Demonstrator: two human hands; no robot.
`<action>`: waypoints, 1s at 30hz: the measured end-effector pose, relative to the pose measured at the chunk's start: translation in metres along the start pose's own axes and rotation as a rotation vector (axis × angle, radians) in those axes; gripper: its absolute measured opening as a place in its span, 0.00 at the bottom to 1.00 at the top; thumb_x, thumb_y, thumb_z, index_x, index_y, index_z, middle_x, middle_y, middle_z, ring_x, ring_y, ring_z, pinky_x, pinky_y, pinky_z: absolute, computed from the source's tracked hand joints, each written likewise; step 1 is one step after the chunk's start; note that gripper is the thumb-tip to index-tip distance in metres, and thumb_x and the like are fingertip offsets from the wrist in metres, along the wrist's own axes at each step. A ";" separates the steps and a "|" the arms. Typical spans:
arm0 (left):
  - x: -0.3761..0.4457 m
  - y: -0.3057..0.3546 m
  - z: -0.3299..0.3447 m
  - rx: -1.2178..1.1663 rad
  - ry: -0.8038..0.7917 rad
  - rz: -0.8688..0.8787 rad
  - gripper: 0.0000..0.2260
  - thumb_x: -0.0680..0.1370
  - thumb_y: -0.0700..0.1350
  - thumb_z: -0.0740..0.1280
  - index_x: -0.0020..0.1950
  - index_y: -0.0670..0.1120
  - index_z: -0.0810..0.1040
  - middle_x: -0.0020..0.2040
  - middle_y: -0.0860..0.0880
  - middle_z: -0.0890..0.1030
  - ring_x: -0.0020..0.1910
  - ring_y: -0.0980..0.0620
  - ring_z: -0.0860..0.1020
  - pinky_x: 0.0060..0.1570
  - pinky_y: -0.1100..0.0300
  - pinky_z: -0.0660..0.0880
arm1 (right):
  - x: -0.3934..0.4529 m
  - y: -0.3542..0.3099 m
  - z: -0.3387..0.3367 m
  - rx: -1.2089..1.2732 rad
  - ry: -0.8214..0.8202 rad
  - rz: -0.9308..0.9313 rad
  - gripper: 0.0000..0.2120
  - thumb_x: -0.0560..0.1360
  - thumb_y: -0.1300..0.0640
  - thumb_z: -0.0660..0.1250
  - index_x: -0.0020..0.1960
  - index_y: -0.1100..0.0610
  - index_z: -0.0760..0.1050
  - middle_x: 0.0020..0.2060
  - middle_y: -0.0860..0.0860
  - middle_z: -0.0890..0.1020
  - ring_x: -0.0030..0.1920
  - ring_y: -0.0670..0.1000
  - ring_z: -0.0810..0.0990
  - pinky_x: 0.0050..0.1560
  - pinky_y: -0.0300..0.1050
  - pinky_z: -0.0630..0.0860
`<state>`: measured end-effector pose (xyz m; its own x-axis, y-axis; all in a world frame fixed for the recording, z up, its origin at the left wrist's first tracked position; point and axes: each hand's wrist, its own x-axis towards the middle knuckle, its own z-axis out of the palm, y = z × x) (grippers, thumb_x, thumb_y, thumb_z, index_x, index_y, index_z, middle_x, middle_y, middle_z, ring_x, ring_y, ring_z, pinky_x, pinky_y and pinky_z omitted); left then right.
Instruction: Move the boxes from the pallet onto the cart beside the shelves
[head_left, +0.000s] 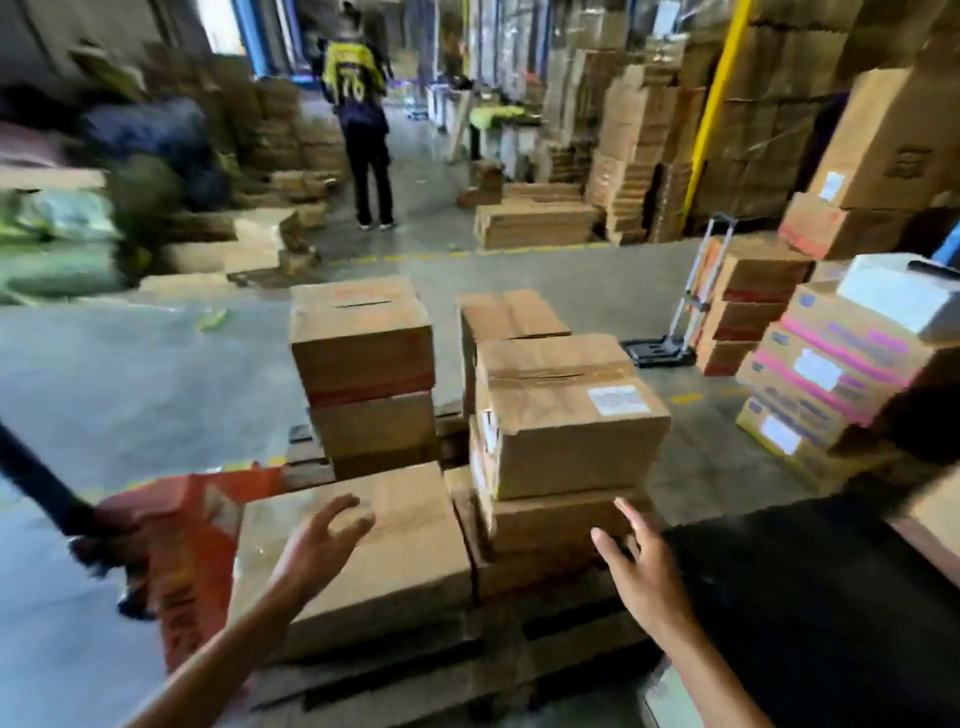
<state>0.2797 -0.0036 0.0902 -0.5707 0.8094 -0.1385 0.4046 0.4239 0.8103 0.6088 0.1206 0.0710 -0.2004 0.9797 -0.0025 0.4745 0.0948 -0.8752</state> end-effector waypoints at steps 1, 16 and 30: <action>0.003 -0.021 -0.018 -0.006 0.033 -0.056 0.15 0.76 0.51 0.70 0.61 0.50 0.79 0.58 0.48 0.80 0.50 0.50 0.78 0.47 0.59 0.72 | 0.006 -0.006 0.021 -0.014 -0.041 -0.021 0.24 0.75 0.56 0.68 0.70 0.57 0.68 0.68 0.53 0.72 0.69 0.52 0.68 0.64 0.37 0.63; 0.138 -0.299 -0.092 -0.064 0.042 -0.618 0.23 0.76 0.54 0.69 0.65 0.41 0.76 0.58 0.41 0.81 0.52 0.46 0.80 0.45 0.57 0.74 | 0.132 0.044 0.311 -0.204 -0.354 0.435 0.27 0.76 0.54 0.67 0.71 0.63 0.67 0.70 0.58 0.71 0.70 0.55 0.68 0.68 0.44 0.62; 0.198 -0.390 -0.024 -0.498 0.041 -0.771 0.14 0.80 0.52 0.61 0.66 0.59 0.73 0.63 0.55 0.77 0.57 0.64 0.77 0.62 0.61 0.74 | 0.186 0.130 0.377 -0.193 -0.217 0.657 0.23 0.73 0.49 0.70 0.65 0.58 0.74 0.59 0.54 0.79 0.55 0.51 0.76 0.52 0.42 0.69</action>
<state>-0.0085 -0.0183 -0.2395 -0.5832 0.3561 -0.7301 -0.4479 0.6089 0.6547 0.3103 0.2490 -0.2256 0.0223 0.7898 -0.6130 0.6946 -0.4532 -0.5586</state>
